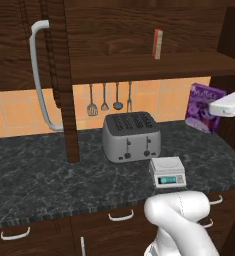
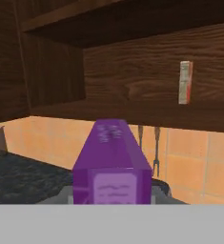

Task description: Pick the cereal and place it on the digital scale for weighing, and close the cabinet.

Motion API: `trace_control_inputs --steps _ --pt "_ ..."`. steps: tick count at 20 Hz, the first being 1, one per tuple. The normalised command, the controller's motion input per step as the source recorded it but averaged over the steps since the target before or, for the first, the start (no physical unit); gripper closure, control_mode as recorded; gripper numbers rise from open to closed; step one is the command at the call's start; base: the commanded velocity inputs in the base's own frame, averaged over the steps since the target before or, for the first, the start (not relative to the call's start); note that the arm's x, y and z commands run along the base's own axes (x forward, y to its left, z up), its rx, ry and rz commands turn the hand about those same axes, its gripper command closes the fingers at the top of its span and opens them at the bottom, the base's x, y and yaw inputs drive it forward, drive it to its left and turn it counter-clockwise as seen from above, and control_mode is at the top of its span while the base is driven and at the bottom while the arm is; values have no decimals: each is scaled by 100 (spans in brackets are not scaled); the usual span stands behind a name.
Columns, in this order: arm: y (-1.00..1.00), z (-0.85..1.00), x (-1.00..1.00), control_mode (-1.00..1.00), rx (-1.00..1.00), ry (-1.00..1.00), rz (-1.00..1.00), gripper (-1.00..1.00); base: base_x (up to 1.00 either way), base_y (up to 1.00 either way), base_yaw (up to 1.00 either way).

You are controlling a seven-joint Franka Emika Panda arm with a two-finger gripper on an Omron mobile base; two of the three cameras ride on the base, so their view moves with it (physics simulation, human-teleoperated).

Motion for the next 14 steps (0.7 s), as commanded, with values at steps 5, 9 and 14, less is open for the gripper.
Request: trace_control_inputs --steps 5,9,14 --pt "10 -100 40 -100 0 0 42 100 0 0 0" --pt "0 -95 88 -100 0 6 27 100 0 0 0" --pt "0 -77 55 -100 -4 19 22 100 0 0 0"
